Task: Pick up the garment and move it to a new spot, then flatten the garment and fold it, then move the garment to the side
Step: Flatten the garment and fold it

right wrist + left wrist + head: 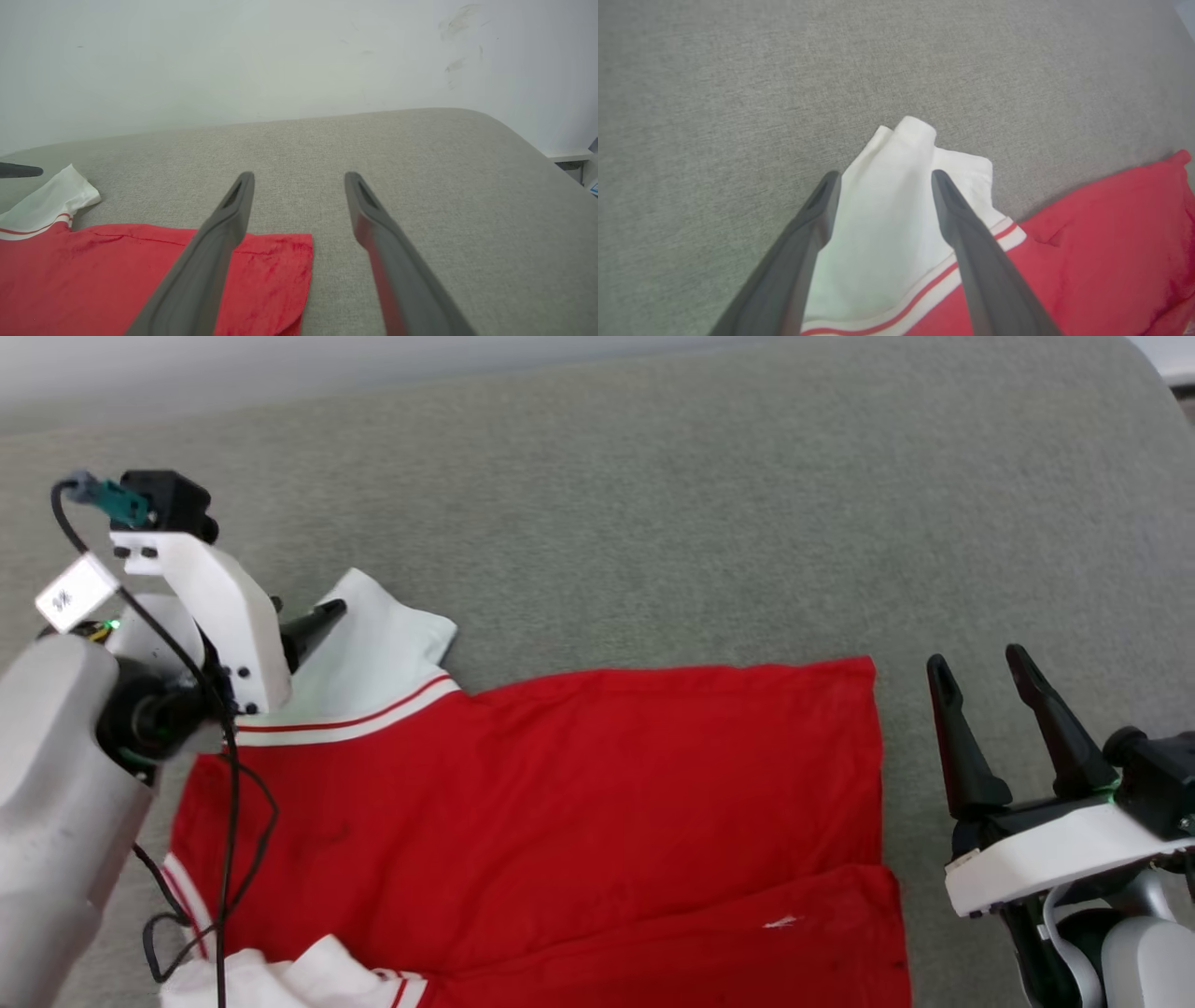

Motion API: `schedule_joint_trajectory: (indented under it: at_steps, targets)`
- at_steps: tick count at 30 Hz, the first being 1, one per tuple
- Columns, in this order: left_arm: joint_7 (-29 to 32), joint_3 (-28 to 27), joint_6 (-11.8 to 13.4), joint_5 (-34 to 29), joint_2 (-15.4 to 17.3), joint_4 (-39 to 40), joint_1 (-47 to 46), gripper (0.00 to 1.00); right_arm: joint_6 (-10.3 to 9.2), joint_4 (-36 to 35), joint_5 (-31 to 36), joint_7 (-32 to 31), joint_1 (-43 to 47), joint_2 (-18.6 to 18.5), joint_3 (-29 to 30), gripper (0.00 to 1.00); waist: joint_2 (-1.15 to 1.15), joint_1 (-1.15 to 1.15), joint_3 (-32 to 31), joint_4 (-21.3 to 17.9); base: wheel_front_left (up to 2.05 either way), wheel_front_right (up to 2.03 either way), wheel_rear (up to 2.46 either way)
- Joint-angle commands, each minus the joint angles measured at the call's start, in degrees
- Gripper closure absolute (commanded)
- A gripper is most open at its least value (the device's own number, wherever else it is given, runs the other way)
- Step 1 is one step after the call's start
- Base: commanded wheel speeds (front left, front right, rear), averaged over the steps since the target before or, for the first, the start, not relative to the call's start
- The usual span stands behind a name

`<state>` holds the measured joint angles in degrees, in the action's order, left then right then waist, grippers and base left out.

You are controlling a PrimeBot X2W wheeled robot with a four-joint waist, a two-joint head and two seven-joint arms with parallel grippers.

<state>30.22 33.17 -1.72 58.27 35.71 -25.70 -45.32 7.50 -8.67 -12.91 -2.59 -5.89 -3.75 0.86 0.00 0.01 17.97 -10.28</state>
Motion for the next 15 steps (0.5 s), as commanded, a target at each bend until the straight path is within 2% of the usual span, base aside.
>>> schedule_joint_trajectory:
  at_steps: [1,8,11,12,13,14,15]
  targets:
    - [1.4,0.3,-0.1,0.3,0.2,-0.8,-0.8,0.0,-0.04,0.5,-0.5,0.5,-0.9,0.2,-0.2,0.0,0.0,-0.01,2.0,-2.1,0.0,0.0,0.0]
    - [10.9,2.0,0.6,1.5,1.1,-7.2,-4.5,0.0,-0.04,3.2,-1.9,2.0,-1.8,0.7,-0.7,0.0,0.0,-0.01,4.4,-5.0,0.0,0.0,0.0]
    - [14.3,3.6,1.2,1.7,0.5,-9.5,-3.9,0.0,-0.04,4.6,-2.6,2.5,-2.3,0.8,-0.7,0.0,0.0,-0.01,4.9,-5.5,0.0,0.0,0.0]
    - [15.4,4.0,1.3,2.0,0.3,-10.2,-3.5,0.43,-0.04,4.9,-2.9,2.6,-2.5,0.8,-0.7,0.0,0.0,-0.01,5.1,-5.7,0.0,0.0,0.0]
    - [16.2,4.0,1.4,2.7,-0.3,-10.8,-3.0,0.82,-0.04,5.4,-3.3,2.4,-2.6,0.8,-0.6,0.0,0.0,-0.01,5.1,-5.7,0.0,0.0,0.0]
    - [16.6,4.2,1.3,2.7,-0.7,-11.2,-2.7,1.0,-0.04,5.7,-3.7,2.2,-2.7,0.9,-0.5,0.0,0.0,-0.01,5.2,-5.8,0.0,0.0,0.0]
    - [16.9,4.4,1.3,2.8,-0.9,-11.4,-2.5,1.0,-0.04,6.1,-4.2,1.9,-2.9,0.9,-0.4,0.0,0.0,-0.01,5.3,-5.8,0.0,0.0,0.0]
